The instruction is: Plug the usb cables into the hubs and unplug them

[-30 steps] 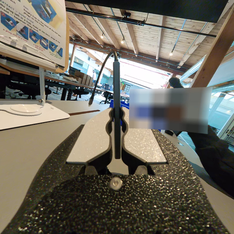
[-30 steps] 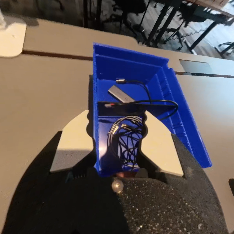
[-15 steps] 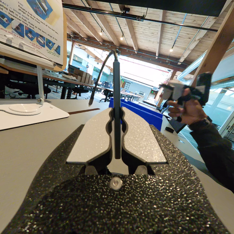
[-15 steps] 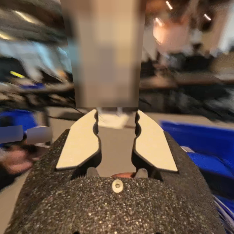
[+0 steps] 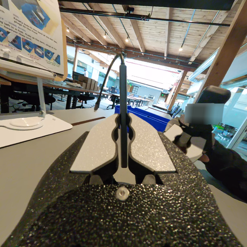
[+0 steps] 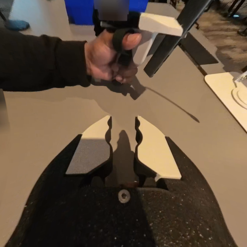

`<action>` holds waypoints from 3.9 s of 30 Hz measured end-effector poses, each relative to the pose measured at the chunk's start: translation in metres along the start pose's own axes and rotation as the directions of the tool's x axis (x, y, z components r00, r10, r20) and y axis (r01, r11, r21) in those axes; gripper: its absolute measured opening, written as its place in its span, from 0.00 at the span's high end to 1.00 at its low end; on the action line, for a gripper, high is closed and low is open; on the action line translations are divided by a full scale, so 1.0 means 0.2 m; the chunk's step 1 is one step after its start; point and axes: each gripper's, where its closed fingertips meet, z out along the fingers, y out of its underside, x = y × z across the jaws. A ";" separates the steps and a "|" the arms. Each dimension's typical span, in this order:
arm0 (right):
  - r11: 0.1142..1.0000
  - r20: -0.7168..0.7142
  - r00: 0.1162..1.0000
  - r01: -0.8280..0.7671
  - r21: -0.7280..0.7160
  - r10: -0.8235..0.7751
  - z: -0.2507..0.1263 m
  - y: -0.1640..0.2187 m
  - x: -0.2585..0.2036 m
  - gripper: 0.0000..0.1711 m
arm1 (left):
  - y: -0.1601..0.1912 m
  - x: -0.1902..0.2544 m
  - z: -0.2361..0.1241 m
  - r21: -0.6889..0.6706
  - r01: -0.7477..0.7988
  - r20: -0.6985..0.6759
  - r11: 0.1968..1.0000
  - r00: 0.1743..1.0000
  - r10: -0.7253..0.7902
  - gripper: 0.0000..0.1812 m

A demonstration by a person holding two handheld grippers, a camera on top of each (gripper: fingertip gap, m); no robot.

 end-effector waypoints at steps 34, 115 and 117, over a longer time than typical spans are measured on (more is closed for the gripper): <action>0.717 -0.151 0.868 -0.280 0.638 0.473 -0.41 -0.38 0.49 0.94 | 0.16 0.20 0.05 -0.147 0.168 -0.264 0.975 0.943 -0.203 0.94; 0.222 -0.229 0.747 -0.112 -0.969 -0.624 -1.45 1.14 1.62 0.96 | 0.19 0.15 0.07 -0.173 0.185 -0.197 0.967 0.956 -0.218 0.99; 0.222 -0.239 0.818 -0.140 -0.965 -0.523 -1.44 1.21 1.56 0.96 | 0.19 0.15 0.07 -0.171 0.181 -0.195 0.968 0.957 -0.214 0.99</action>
